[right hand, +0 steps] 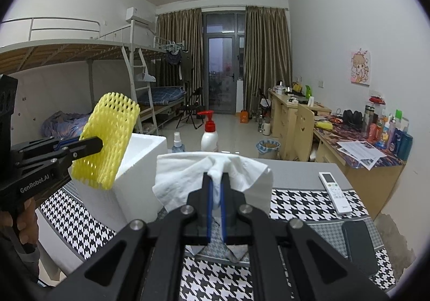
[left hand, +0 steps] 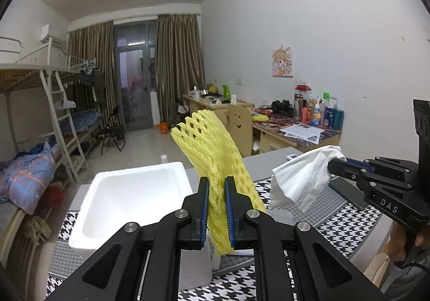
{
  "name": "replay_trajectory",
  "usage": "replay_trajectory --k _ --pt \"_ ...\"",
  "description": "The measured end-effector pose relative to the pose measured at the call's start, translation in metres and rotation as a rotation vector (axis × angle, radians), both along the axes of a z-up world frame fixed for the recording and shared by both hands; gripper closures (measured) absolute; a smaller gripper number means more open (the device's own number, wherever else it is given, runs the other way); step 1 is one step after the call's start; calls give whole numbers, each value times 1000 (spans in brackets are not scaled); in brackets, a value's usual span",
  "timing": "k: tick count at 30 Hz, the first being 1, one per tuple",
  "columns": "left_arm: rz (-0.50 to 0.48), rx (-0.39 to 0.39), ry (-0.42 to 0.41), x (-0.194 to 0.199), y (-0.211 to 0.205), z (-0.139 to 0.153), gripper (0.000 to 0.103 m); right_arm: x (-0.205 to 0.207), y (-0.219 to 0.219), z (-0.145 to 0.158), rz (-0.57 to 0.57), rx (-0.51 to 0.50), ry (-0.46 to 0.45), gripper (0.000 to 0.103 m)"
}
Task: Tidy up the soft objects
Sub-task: 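Lift the mesh sleeve with the left tool while the right tool carries the cloth toward the foam box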
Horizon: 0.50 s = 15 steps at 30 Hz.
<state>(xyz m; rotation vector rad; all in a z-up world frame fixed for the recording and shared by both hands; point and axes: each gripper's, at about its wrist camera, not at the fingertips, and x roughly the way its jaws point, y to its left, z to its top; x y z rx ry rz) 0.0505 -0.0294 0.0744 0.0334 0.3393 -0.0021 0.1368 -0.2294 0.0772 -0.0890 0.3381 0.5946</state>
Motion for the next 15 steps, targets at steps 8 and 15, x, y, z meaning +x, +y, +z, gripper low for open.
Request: replay_trajectory --k 8,15 --pt "38 8 -17 2 9 5 91 4 8 6 24 12 -10 95" --pt "74 4 -20 4 20 8 91 7 18 13 52 15 -23 95"
